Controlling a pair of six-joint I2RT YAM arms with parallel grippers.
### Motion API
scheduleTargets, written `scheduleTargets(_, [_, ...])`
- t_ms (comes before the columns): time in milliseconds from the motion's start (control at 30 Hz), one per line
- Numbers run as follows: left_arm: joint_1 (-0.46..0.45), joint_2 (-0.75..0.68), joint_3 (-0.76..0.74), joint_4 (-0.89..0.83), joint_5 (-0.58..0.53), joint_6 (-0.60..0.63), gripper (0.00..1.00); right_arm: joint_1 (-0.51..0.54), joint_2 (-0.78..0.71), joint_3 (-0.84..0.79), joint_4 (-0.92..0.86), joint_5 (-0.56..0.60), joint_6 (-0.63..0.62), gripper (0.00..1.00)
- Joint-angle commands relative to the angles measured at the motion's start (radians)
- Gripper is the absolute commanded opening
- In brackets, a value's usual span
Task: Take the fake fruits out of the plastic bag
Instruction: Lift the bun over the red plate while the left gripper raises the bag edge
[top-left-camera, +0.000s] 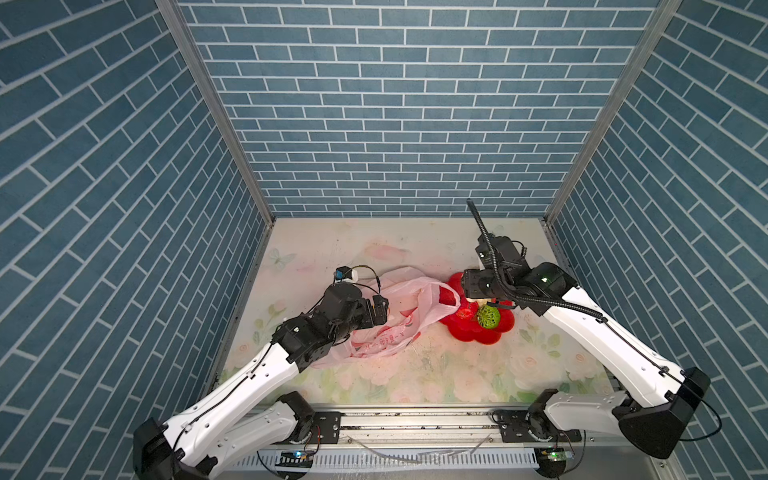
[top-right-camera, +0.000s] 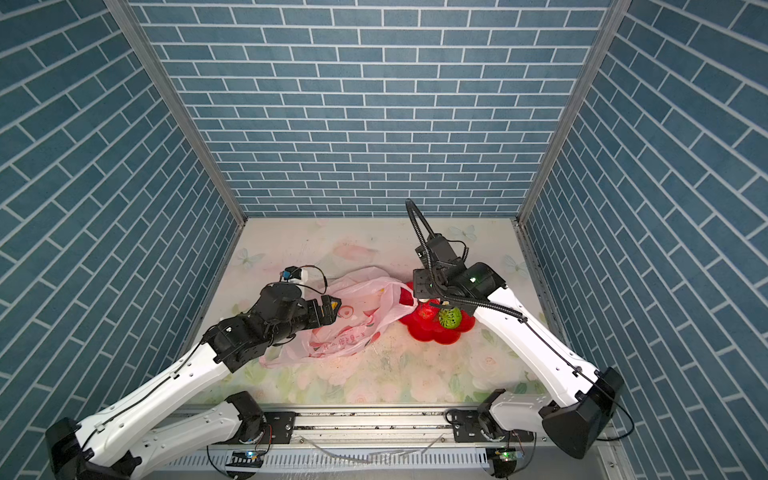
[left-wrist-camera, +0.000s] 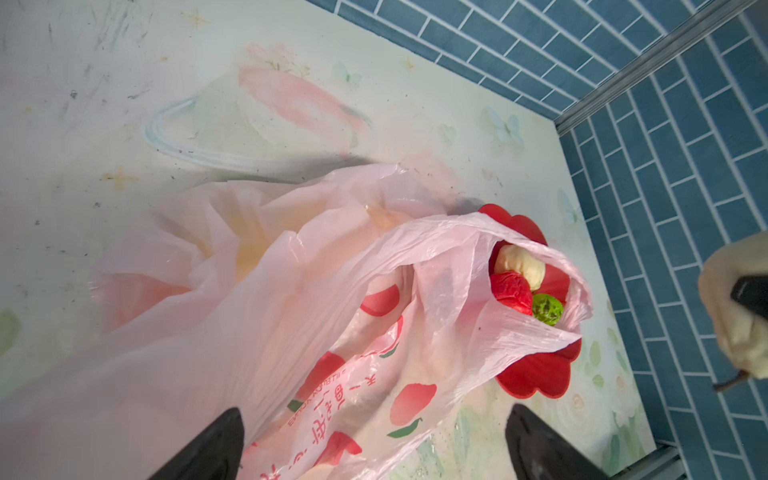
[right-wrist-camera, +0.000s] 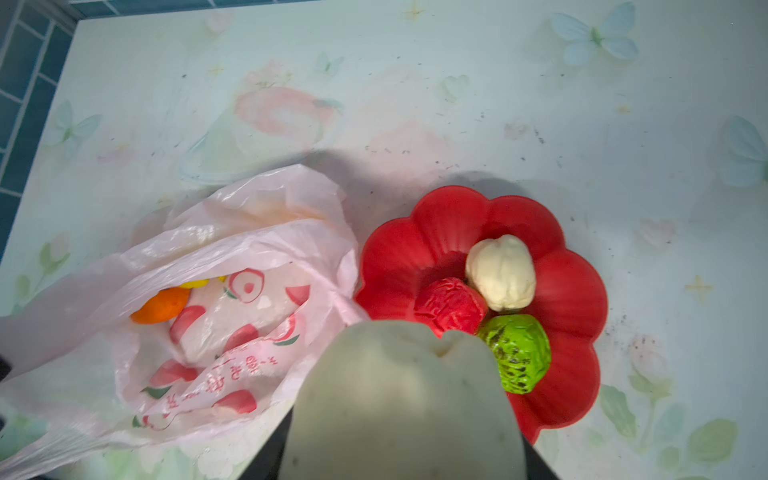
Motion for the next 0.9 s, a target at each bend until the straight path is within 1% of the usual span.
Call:
scheduleTargets(0, [-0.001,0.016,0.074,-0.151,-0.040,0.059,0.99,-0.084,0.025,-0.037,0.007,0.002,-0.063,0.38])
scheduleTargets(133, [0.001,0.052,0.200,-0.333,-0.084,0.134,0.99,-0.185,0.088,-0.047,0.064,-0.044,-0.114,0.38])
scheduleTargets(200, [0.000,0.077,0.273,-0.428,-0.109,0.178,0.99,-0.209,0.126,-0.043,0.084,-0.058,-0.139,0.37])
scheduleTargets(300, [0.000,0.123,0.377,-0.560,-0.147,0.238,0.99,-0.219,0.184,-0.032,0.100,-0.066,-0.180,0.37])
scheduleTargets(433, [0.004,0.182,0.467,-0.672,-0.147,0.305,0.99,-0.220,0.239,-0.024,0.140,-0.095,-0.220,0.37])
scheduleTargets(600, [0.004,0.231,0.499,-0.721,-0.111,0.339,0.99,-0.220,0.312,-0.008,0.176,-0.108,-0.221,0.37])
scheduleTargets(700, [0.004,0.251,0.502,-0.741,-0.116,0.352,0.99,-0.220,0.354,-0.006,0.201,-0.118,-0.215,0.36])
scheduleTargets(867, [0.013,0.284,0.482,-0.726,-0.134,0.377,0.99,-0.220,0.423,0.002,0.247,-0.153,-0.199,0.36])
